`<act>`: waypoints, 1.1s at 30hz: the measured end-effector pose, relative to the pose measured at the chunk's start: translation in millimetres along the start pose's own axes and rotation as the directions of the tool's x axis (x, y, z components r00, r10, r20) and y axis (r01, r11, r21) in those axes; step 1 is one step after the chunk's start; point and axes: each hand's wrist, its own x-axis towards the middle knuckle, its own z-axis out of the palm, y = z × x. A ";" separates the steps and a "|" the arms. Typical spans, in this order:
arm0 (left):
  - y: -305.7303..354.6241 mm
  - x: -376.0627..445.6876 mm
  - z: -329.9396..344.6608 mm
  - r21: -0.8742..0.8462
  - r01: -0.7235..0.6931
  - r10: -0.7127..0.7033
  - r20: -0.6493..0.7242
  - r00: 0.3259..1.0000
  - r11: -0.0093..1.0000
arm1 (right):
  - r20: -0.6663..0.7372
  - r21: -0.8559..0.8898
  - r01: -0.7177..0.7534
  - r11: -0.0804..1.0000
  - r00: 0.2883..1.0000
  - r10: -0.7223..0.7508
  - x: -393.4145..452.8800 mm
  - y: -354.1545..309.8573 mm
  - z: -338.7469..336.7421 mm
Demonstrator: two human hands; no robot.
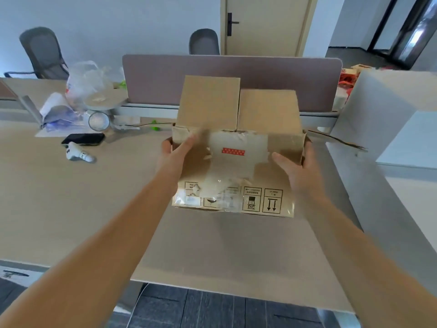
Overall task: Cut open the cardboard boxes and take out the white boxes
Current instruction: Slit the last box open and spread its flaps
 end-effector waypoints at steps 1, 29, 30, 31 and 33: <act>10.5 -0.5 1.8 -0.001 -0.017 0.017 0.020 1.000 1.000 | 0.006 -0.014 0.010 1.000 1.000 -0.010 3.0 -8.7 -3.2; -23.8 27.9 -7.4 -0.065 0.038 -0.011 0.378 0.926 0.997 | 0.191 0.055 -0.069 0.996 0.980 0.058 55.5 36.8 -20.5; -30.3 28.7 -4.3 -0.035 0.045 -0.030 0.349 0.937 0.998 | 0.199 0.024 -0.109 0.994 0.975 0.102 53.7 46.5 -18.8; -36.7 29.5 -1.1 -0.003 0.055 -0.051 0.330 0.942 0.999 | 0.191 -0.003 -0.145 0.989 0.971 0.143 51.2 54.9 -16.0; -49.9 32.3 3.0 0.026 0.098 -0.102 0.318 0.943 0.995 | 0.115 -0.038 -0.203 0.978 0.972 0.206 49.4 70.4 -12.4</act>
